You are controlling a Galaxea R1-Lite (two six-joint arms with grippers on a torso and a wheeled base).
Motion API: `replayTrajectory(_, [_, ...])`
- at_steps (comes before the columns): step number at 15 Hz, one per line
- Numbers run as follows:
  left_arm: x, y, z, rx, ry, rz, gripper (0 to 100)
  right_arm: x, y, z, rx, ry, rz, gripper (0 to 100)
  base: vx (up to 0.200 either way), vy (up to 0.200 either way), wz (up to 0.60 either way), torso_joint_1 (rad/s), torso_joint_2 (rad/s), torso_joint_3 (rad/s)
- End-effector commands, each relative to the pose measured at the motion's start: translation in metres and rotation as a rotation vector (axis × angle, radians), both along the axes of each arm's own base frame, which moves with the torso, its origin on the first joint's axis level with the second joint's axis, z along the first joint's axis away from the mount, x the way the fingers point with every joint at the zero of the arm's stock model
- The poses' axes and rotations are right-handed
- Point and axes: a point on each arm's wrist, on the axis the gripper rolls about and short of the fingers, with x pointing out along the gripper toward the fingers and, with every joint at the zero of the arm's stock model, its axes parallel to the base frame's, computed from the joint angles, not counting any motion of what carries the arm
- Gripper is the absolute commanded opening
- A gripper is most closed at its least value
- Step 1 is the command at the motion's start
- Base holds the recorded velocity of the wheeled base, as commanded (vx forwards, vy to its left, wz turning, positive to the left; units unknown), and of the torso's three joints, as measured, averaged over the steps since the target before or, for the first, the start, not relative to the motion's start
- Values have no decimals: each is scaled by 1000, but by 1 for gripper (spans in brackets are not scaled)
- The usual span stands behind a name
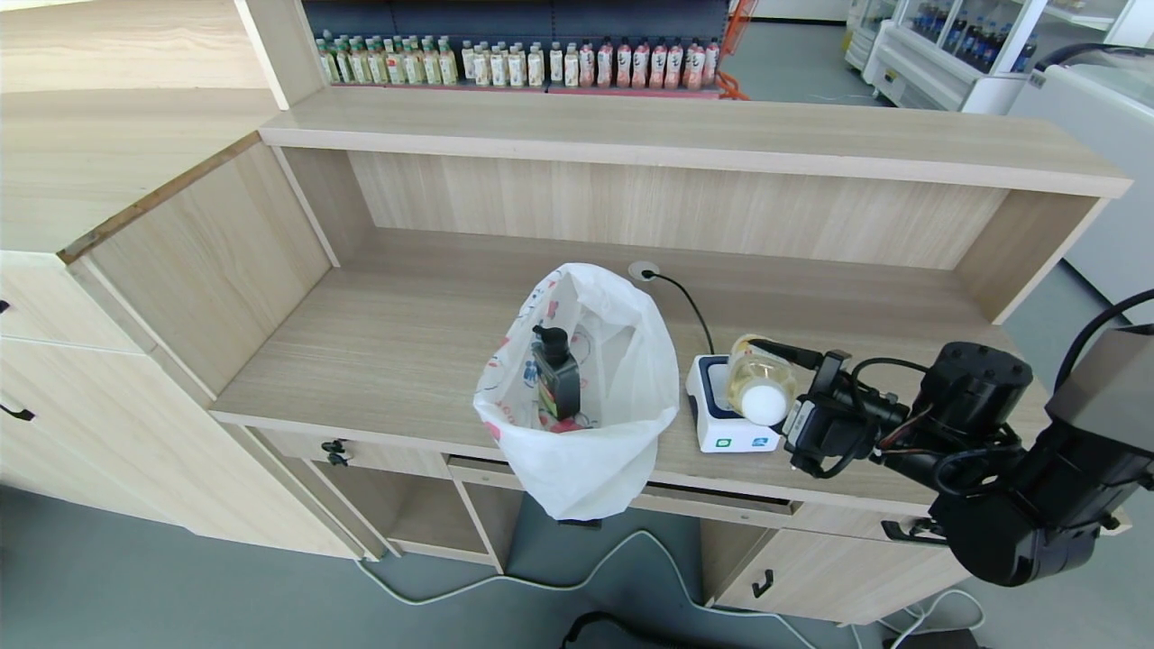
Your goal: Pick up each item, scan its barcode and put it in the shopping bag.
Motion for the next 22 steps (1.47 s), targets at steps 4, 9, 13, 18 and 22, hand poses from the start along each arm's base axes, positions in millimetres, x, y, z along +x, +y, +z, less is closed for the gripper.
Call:
replayTrajectory(4, [0, 0, 0, 0, 1, 0, 100, 2, 1, -3, 0, 7, 3, 0, 0, 0, 0, 0, 0, 0])
replayTrajectory(9, [0, 0, 0, 0, 1, 0, 100, 3, 2, -4, 4, 13, 5, 0, 0, 0, 0, 0, 0, 0])
replayTrajectory(13, [0, 0, 0, 0, 1, 0, 100, 5, 3, -3, 14, 12, 5, 0, 0, 0, 0, 0, 0, 0])
replayTrajectory(18, [0, 0, 0, 0, 1, 0, 100, 12, 10, 26, 126, -16, 23, 0, 0, 0, 0, 0, 0, 0])
replayTrajectory(22, [0, 0, 0, 0, 1, 0, 100, -8, 3, 74, 373, -5, -140, 0, 0, 0, 0, 0, 0, 0])
